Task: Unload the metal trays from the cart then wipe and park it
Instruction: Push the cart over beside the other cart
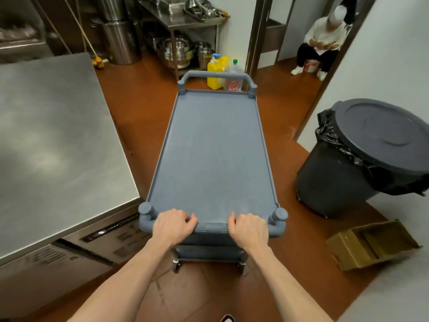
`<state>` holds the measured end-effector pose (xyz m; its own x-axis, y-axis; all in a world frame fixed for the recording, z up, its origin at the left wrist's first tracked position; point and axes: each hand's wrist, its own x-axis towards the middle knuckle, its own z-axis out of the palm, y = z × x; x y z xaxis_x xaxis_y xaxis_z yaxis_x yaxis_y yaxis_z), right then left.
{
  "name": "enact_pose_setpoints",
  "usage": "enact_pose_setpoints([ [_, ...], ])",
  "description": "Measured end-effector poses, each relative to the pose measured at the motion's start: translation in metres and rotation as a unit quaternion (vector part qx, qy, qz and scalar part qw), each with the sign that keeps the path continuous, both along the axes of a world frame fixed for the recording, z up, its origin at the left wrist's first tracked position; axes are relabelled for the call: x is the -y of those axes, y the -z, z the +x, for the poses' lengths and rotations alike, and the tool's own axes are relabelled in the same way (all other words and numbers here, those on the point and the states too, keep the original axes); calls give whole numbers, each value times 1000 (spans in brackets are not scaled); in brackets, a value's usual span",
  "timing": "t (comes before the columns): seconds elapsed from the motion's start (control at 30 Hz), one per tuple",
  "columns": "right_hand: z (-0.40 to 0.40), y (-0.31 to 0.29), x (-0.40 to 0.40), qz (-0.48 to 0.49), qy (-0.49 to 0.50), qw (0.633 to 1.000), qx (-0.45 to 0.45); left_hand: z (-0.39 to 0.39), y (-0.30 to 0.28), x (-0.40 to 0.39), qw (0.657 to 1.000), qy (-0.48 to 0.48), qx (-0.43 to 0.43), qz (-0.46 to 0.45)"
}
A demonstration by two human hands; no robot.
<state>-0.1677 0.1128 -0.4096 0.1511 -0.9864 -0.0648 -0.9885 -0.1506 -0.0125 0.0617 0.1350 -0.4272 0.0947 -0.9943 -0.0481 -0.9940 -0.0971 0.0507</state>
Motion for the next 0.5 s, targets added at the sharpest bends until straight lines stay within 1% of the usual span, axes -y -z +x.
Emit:
enact_pose_setpoints([
  [0.2, -1, 0, 57, 5, -25, 1000, 11, -1, 1, 40, 1000, -29, -4, -9],
  [0.5, 16, 1, 147, -1, -77, 997, 3, 11, 4, 105, 998, -68, -9, -16],
])
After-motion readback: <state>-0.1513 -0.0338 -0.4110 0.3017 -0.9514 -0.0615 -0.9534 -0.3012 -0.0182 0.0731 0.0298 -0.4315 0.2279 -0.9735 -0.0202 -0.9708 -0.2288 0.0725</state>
